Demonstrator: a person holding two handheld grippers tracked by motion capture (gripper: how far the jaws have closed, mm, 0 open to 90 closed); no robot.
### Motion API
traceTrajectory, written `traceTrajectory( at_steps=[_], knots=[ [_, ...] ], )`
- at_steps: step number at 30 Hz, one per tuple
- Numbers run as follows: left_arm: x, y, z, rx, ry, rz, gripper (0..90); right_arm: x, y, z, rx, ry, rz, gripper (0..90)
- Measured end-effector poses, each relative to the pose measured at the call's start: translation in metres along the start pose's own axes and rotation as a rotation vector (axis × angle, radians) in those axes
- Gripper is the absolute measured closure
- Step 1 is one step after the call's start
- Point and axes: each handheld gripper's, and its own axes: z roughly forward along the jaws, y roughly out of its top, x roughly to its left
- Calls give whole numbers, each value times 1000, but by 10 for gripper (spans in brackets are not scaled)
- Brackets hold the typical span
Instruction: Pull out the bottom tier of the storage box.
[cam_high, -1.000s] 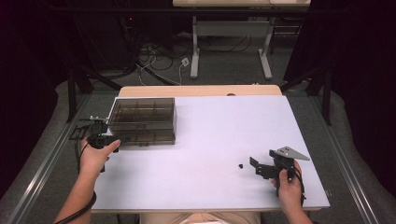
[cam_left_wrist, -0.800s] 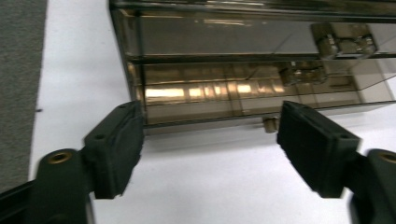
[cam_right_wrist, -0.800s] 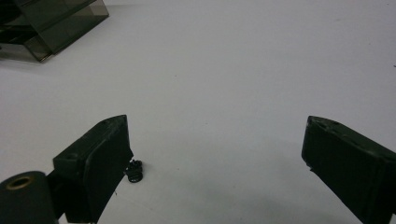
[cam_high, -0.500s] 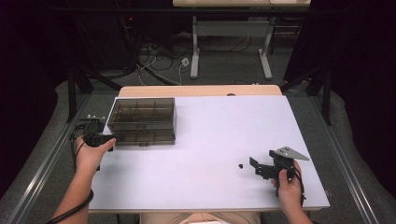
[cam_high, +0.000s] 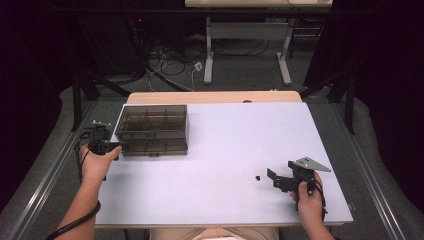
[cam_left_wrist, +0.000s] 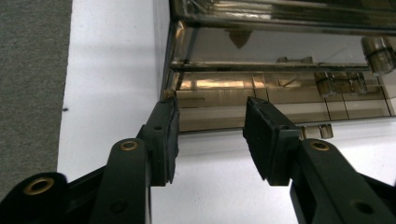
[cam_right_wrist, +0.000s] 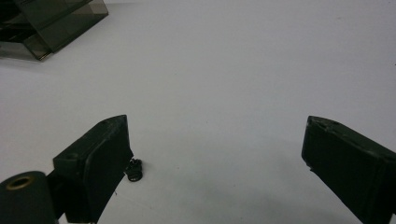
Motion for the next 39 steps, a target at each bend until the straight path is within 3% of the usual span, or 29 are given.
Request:
traceTrajectory(
  at_steps=[16, 39],
  knots=[
    [2, 0, 5, 1, 55, 15, 740, 0, 0, 0, 1, 5, 3, 80],
    [4, -11, 18, -51, 103, 19, 803, 1, 0, 0, 4, 6, 10, 82]
  ],
)
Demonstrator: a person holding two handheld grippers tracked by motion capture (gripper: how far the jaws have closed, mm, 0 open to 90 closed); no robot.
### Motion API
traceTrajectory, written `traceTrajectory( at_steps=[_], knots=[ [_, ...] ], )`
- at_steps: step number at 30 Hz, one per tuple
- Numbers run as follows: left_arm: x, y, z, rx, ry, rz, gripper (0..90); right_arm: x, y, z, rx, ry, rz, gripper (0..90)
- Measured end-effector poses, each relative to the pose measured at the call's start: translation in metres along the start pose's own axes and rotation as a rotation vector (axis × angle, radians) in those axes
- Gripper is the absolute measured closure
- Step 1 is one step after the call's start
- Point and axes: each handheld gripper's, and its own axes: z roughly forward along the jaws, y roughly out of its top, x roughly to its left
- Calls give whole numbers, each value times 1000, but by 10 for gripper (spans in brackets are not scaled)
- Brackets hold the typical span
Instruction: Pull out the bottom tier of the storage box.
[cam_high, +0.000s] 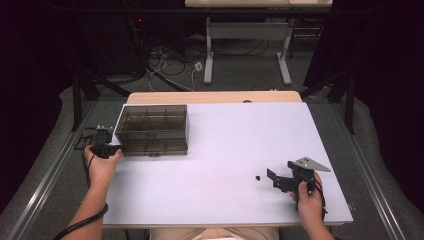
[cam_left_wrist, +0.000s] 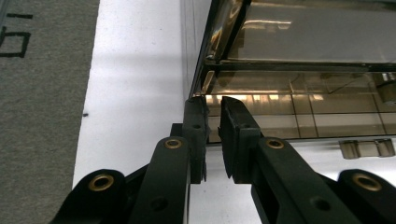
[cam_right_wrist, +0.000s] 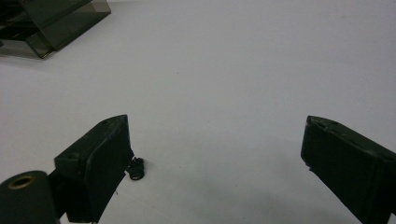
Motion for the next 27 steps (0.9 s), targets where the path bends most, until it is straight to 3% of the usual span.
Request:
traceTrajectory(
  at_steps=[27],
  knots=[
    [-5, -5, 6, -23, 44, -1, 891, -1, 0, 1, -7, 6, -19, 82]
  ],
)
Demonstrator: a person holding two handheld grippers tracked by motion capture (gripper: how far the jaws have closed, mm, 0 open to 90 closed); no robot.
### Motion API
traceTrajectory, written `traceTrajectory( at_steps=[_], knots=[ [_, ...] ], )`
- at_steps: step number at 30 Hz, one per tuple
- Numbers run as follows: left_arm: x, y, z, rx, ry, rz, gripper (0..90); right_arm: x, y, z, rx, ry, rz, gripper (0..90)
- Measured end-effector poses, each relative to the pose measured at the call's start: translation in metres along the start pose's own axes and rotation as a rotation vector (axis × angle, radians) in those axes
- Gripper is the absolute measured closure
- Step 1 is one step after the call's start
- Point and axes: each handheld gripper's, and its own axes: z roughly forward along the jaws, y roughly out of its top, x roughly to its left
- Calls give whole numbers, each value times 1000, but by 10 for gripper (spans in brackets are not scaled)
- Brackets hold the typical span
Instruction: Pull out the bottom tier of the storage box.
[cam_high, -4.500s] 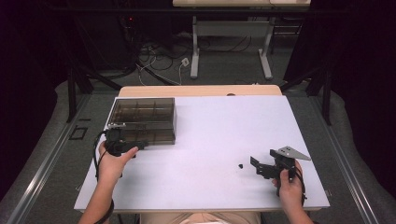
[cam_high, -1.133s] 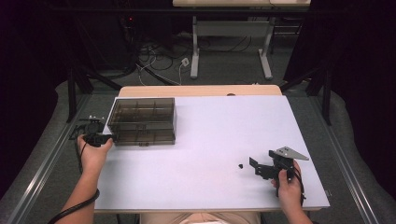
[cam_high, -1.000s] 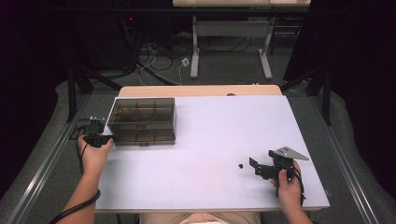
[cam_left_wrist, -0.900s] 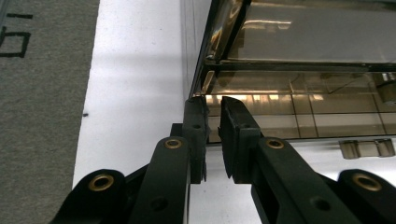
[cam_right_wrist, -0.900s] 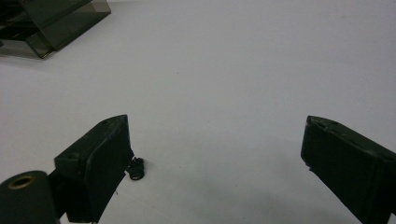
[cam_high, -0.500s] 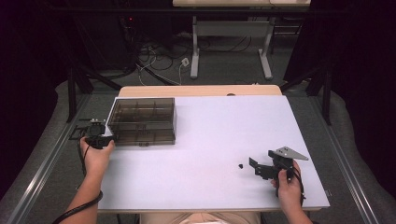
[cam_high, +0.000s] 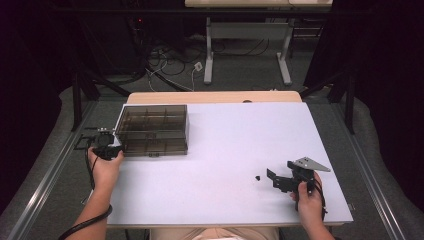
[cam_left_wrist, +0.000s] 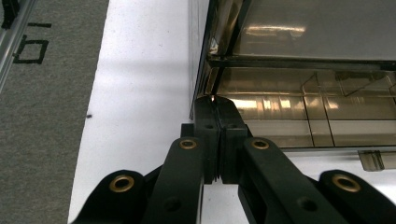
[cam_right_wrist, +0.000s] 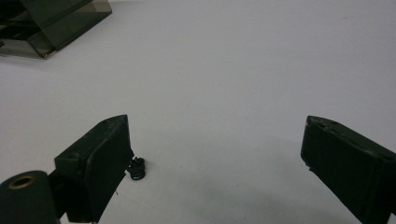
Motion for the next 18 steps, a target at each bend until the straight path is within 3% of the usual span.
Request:
traceTrajectory(
  at_steps=[18],
  knots=[
    [-7, -2, 0, -12, 54, 7, 895, 0, 0, 0, 2, 4, 6, 83]
  ],
)
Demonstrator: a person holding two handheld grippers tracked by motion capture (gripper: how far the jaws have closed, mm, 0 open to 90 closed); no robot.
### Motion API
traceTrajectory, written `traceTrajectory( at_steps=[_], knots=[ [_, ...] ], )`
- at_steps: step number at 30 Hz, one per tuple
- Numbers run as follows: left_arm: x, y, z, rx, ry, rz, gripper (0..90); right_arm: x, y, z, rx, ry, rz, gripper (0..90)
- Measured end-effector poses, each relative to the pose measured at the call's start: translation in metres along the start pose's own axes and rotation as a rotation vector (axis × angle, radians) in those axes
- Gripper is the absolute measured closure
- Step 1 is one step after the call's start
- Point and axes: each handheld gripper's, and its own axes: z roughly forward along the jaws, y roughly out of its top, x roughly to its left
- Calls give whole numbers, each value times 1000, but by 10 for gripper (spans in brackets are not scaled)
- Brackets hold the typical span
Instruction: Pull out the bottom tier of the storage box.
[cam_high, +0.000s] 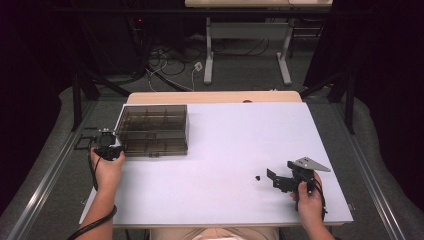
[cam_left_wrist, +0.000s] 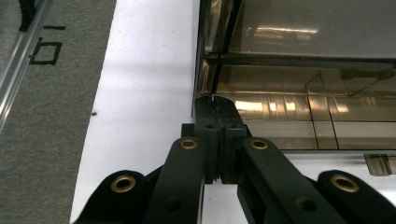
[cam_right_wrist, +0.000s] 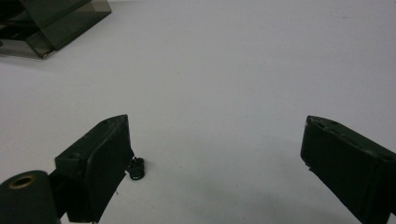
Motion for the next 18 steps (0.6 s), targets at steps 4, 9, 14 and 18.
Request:
traceTrajectory(
  at_steps=[4, 9, 14, 18],
  knots=[
    [-1, -1, -1, -2, 4, -7, 895, 0, 0, 0, 1, 0, 0, 84],
    [-2, -3, -2, -1, 7, -14, 896, 1, 0, -1, 5, -1, 15, 83],
    [-2, -4, -3, -5, 5, -15, 896, 0, 0, 0, 4, -3, 1, 83],
    [-2, -5, -4, 1, 4, -11, 896, 0, 0, 0, 5, -5, 1, 83]
  ],
)
